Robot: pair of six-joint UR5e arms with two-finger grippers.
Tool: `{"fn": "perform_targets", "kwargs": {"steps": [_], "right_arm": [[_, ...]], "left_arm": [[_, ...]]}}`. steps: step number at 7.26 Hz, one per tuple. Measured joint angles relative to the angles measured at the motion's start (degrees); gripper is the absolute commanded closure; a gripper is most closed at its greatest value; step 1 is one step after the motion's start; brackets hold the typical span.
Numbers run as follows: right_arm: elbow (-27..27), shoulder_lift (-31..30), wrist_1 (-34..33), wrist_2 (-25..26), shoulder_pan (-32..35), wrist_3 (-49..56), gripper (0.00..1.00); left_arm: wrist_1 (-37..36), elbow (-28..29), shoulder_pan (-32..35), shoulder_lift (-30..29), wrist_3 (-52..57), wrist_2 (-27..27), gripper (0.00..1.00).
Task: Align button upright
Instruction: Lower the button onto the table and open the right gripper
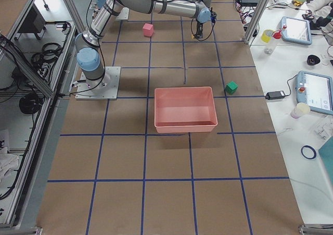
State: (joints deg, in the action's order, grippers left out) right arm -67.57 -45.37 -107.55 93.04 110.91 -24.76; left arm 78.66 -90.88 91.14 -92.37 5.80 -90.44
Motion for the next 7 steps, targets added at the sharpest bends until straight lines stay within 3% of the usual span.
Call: {"fn": "perform_targets", "kwargs": {"steps": [3, 5, 6, 7], "right_arm": [[-0.4, 0.0, -0.3, -0.4, 0.1, -1.0, 0.95], [-0.4, 0.4, -1.5, -0.8, 0.4, -1.2, 0.75], [-0.5, 0.5, -2.0, -1.0, 0.4, -1.3, 0.47], [-0.5, 0.5, -2.3, -1.2, 0.4, -1.2, 0.0]], "left_arm": [[0.0, 0.0, 0.0, 0.0, 0.0, 0.0, 0.0], [0.0, 0.0, 0.0, 0.0, 0.0, 0.0, 0.0], [0.0, 0.0, 0.0, 0.0, 0.1, 0.0, 0.0], [0.0, 0.0, 0.0, 0.0, 0.6, 0.1, 0.0]]}}
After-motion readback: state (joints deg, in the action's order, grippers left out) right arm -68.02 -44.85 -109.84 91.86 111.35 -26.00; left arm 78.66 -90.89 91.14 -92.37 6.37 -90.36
